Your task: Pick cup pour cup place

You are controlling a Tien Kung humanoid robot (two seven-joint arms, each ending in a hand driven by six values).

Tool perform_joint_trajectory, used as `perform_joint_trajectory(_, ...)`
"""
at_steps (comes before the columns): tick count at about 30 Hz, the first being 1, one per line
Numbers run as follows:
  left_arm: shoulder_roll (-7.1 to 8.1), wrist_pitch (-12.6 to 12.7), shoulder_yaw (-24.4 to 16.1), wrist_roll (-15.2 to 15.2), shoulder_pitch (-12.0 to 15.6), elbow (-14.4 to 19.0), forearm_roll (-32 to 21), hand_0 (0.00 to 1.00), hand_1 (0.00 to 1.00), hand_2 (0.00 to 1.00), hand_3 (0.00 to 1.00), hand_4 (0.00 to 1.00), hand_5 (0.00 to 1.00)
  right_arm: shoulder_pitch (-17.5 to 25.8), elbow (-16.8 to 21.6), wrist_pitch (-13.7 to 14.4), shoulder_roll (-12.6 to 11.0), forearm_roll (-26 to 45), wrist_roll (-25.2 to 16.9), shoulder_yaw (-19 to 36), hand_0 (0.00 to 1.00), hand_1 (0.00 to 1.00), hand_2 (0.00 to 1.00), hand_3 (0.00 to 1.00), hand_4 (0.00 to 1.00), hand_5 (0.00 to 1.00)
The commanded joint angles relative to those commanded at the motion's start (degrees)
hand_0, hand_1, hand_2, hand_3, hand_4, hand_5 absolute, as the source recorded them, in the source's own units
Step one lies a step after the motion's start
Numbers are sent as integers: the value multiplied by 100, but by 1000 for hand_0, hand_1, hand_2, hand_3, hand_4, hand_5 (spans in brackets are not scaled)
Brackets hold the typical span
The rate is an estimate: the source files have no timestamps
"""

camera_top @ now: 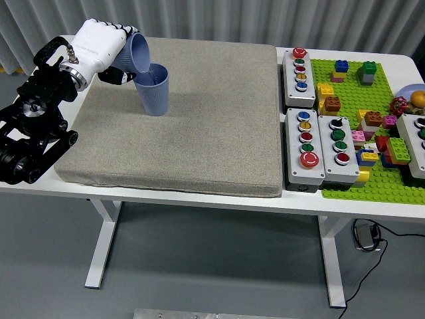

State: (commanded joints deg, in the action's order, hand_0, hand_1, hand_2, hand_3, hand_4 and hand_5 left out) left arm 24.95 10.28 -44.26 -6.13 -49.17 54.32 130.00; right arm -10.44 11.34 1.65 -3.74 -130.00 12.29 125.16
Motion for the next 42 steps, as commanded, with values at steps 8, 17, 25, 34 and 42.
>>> perform_joint_trajectory(8,24,6,82,-20,-101,14,0,457,511,535,545,687,118,-8,-2,6,-4,0,2,-23,689,653,584,578,2,164)
perform_joint_trajectory(17,73,-5,275,-31,-201,-22,0,455,511,534,544,688,123,-15,-1,9,-5,0,4,-18,689,653,584,577,2,165)
perform_joint_trajectory(25,87,21,393,-48,-301,5,0,455,511,534,542,688,125,-28,0,9,-9,0,6,-21,689,653,584,577,2,165)
perform_joint_trajectory(34,100,27,409,-62,-313,1,0,455,511,529,542,687,127,-23,-1,13,-10,0,8,-29,689,653,584,577,2,165)
perform_joint_trajectory(42,167,49,583,-83,-407,40,0,460,510,528,542,685,127,-33,0,16,-11,0,14,-36,689,653,584,577,2,164)
